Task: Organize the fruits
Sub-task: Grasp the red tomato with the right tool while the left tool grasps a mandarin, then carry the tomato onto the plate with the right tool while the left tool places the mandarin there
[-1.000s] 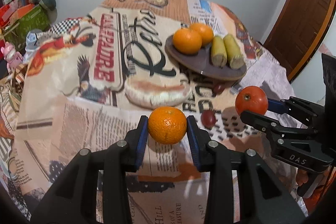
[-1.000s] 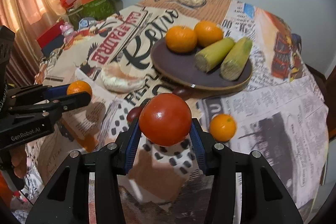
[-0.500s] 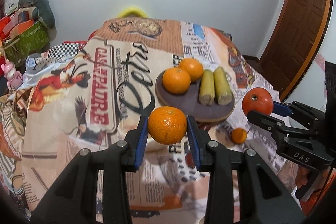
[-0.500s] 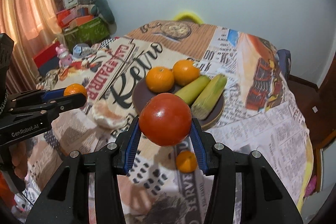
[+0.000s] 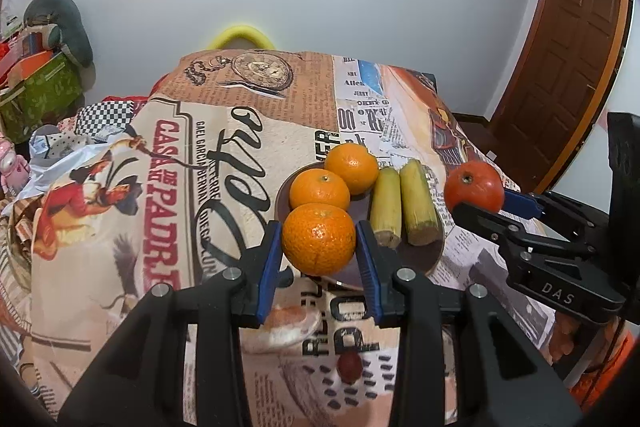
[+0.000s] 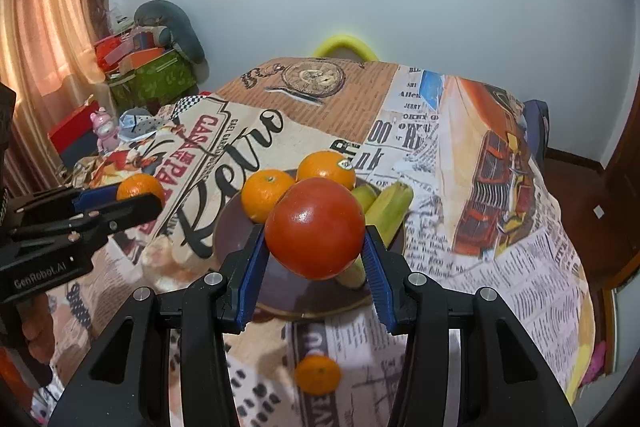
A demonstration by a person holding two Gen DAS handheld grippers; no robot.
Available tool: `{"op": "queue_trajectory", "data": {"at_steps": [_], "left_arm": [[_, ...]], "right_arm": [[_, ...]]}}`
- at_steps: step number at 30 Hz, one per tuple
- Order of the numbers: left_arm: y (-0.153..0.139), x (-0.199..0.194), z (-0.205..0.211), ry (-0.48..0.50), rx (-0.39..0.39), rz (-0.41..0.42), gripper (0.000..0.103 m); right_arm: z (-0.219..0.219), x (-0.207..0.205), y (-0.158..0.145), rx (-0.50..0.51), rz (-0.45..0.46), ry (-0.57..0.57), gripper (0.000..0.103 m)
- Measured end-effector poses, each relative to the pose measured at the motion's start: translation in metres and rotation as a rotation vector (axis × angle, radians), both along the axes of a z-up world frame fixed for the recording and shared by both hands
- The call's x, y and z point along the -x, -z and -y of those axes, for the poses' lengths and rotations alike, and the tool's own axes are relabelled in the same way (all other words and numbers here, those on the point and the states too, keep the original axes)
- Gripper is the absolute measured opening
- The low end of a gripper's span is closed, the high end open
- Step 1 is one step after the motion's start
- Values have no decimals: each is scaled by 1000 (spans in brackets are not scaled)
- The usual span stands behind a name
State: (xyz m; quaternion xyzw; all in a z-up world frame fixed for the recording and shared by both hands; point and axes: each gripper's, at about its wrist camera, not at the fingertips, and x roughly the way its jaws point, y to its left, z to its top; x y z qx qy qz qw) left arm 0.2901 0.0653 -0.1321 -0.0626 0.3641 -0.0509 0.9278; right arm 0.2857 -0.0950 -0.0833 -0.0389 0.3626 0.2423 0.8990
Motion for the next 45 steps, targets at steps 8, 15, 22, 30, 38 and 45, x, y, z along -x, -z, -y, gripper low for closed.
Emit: {"op": "queue_trajectory", "data": {"at_steps": [8,15,22,30,38,45], "left_arm": [[12,-26,4,6,14,-16,36],[25,-50,4,6,24,-35,36],[47,-65,0,15,42,-87,36],[64,-76,-6,13,82,-147,36],[71,-81,-6,21,89,-184,36],[72,-81,-4,20,83,-191,38]], "right_arm": [[-9,-23,8,-5,0,-7,44],[-13,-48,24,-14,-41,11,44],[-21,-66,35,3,-61,-1,44],[-36,-73,48,12,-92,-48,44],[-40,-74,53,17,-103,-64,45],[-38,-70,49,15,-105,-64,45]]}}
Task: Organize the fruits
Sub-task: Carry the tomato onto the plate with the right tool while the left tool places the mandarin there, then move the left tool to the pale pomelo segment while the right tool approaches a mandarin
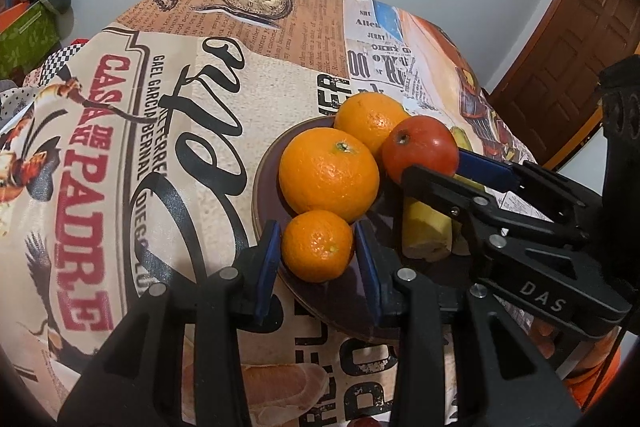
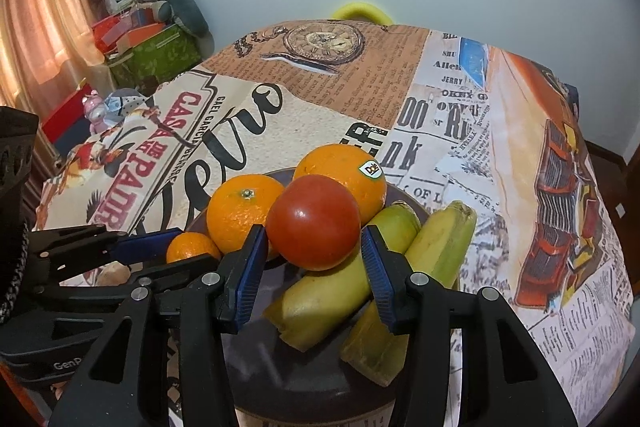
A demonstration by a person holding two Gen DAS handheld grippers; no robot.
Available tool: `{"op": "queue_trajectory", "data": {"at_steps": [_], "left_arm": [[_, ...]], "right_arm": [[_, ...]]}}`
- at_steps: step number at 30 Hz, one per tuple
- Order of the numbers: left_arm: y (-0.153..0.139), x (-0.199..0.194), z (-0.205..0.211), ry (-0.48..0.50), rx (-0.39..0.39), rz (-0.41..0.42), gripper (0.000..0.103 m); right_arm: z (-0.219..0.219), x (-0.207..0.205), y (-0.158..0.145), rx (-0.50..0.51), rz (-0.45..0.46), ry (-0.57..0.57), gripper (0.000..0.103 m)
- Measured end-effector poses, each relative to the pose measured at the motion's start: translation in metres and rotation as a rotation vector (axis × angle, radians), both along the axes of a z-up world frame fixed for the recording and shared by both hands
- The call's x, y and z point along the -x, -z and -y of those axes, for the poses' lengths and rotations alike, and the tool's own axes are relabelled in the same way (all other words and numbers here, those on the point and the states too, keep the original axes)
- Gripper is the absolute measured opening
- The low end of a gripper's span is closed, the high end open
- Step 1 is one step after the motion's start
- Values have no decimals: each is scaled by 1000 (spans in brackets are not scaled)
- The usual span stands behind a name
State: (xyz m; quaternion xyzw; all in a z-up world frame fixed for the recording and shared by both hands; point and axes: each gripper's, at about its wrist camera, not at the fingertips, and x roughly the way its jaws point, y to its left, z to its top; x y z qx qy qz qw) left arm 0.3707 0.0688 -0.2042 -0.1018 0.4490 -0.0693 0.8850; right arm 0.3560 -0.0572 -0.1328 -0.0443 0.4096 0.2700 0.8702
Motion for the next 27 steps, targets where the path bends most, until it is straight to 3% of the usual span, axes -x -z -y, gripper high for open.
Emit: {"op": "queue_trajectory", "data": {"at_steps": [8,19,27], "left_arm": [[-16,15,-4,-31,4,29,43],[-61,60,-3,-43,-89,122,43],[-76,96,-12,-63,-129,138,54]], "right_arm": [[13,13,-21,-37,27,32,50],[28,55,-50,-12,94,50,50],[39,86,-55,3,96,54,50]]}}
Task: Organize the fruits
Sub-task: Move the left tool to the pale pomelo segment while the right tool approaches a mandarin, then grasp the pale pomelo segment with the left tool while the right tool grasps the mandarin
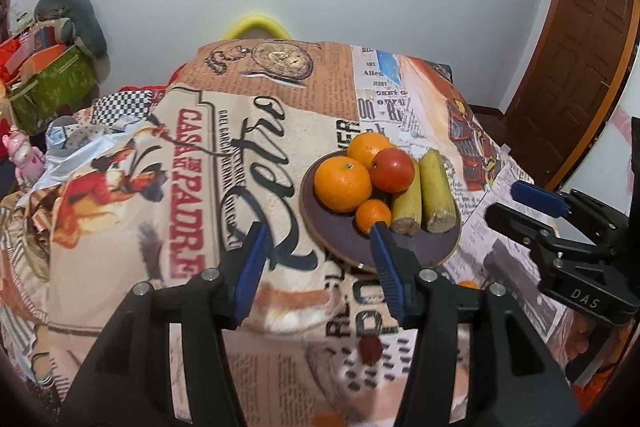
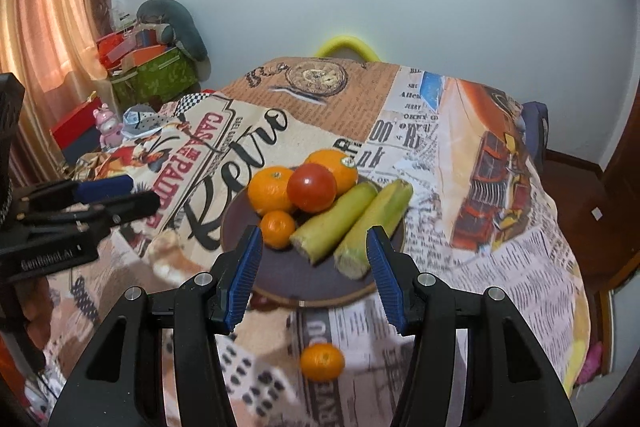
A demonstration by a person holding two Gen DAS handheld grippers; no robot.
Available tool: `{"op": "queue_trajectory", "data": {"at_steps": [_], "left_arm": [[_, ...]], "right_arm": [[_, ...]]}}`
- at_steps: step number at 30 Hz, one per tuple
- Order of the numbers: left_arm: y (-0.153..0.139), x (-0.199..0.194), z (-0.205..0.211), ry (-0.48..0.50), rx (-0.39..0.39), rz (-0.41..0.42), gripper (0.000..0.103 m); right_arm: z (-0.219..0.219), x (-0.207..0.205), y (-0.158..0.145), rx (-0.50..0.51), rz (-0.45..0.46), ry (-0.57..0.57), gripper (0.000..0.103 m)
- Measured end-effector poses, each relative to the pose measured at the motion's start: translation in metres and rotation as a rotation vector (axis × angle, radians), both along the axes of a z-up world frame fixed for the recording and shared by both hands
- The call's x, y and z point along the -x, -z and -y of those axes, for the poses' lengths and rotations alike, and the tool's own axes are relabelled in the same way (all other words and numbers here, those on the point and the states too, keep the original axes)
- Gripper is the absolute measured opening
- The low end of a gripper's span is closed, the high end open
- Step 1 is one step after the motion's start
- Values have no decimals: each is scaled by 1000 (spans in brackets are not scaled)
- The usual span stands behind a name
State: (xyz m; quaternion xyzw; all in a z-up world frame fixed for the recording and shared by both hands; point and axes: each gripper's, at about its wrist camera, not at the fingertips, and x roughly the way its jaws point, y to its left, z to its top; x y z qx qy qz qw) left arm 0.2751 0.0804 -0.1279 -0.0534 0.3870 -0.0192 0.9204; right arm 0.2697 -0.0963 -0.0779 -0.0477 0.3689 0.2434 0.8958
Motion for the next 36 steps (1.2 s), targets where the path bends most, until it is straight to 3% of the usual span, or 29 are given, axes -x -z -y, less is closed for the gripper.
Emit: {"op": "queue_trajectory", "data": {"at_steps": [10,16,22,32,36], "left_arm": [[43,21,-19,-5,-51,-131,58],[75,22,-25,-10,-18,-215,59],[88,6,-24,-91,47,-241,63],[95,-23,-16,-219,74,-236,90],[105,-35,-15,-265,56,-259,93]], "right_arm": [[8,28,20,68,-34,9,51],[10,34,43,110,-76,11,52],[12,37,62,121,-115,7,52],[16,29,80,105,-164,5,52],[14,26,85,104,-176,1,52]]}}
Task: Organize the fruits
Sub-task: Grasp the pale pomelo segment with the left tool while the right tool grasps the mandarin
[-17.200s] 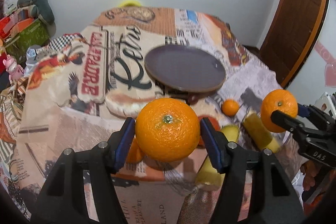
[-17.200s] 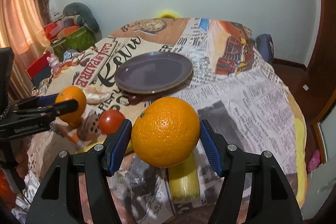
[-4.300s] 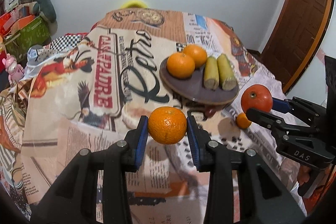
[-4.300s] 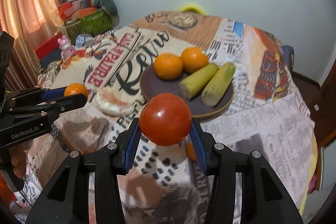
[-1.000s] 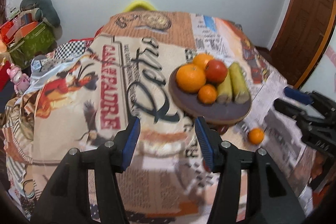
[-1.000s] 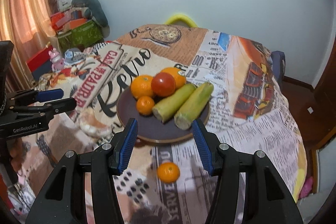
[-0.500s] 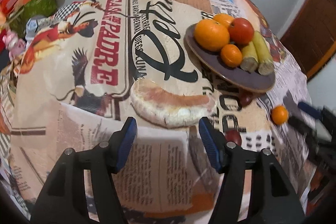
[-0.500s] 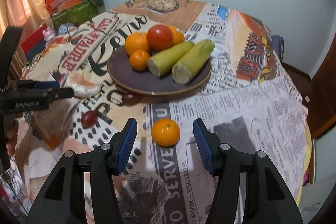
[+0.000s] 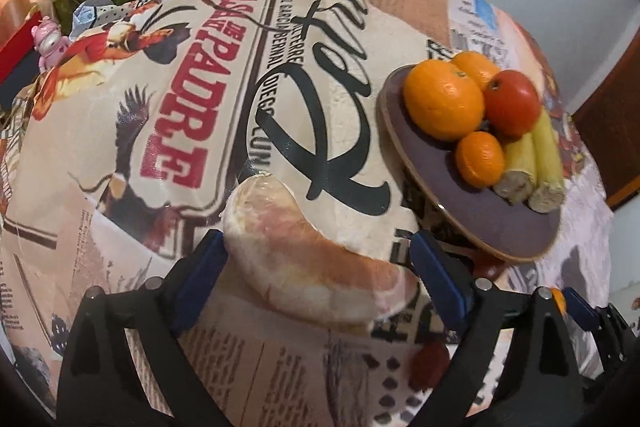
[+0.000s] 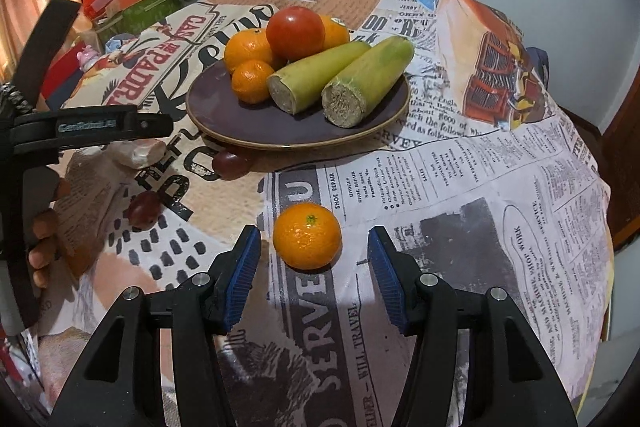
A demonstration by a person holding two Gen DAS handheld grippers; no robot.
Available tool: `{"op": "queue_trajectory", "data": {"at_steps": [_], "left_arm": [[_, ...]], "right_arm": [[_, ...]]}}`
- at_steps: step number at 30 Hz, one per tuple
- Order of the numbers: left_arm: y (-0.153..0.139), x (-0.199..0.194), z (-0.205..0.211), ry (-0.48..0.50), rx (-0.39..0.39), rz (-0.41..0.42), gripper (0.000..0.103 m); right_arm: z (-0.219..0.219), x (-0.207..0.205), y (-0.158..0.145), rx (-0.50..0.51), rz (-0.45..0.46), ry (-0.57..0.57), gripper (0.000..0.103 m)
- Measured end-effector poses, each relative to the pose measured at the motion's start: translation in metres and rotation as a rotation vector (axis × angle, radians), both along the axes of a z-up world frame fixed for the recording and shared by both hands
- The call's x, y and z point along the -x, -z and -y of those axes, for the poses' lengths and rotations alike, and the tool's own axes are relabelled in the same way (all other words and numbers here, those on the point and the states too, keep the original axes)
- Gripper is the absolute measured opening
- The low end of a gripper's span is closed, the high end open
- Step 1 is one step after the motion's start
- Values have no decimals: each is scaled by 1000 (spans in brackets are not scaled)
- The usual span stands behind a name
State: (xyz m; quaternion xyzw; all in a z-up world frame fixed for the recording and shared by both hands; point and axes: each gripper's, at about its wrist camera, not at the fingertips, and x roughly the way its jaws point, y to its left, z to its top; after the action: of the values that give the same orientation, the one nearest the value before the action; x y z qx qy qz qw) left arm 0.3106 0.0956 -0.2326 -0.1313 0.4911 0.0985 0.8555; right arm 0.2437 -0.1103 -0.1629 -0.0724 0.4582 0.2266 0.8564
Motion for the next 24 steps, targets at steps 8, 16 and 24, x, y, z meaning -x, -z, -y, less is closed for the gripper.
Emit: {"op": "queue_trajectory", "data": {"at_steps": [8,16,24], "left_arm": [[5,13,2,100,-72,12,75],[-2,49,-4,298,-80,3,61],[-4,59,-1,327,-60,-55,59]], "right_arm": [[-6,-5,3,3,-4,-17,52],[-7,-8,5,-10,-11,-22,42],[-3,-3,0,-40,-1,-16,32]]}}
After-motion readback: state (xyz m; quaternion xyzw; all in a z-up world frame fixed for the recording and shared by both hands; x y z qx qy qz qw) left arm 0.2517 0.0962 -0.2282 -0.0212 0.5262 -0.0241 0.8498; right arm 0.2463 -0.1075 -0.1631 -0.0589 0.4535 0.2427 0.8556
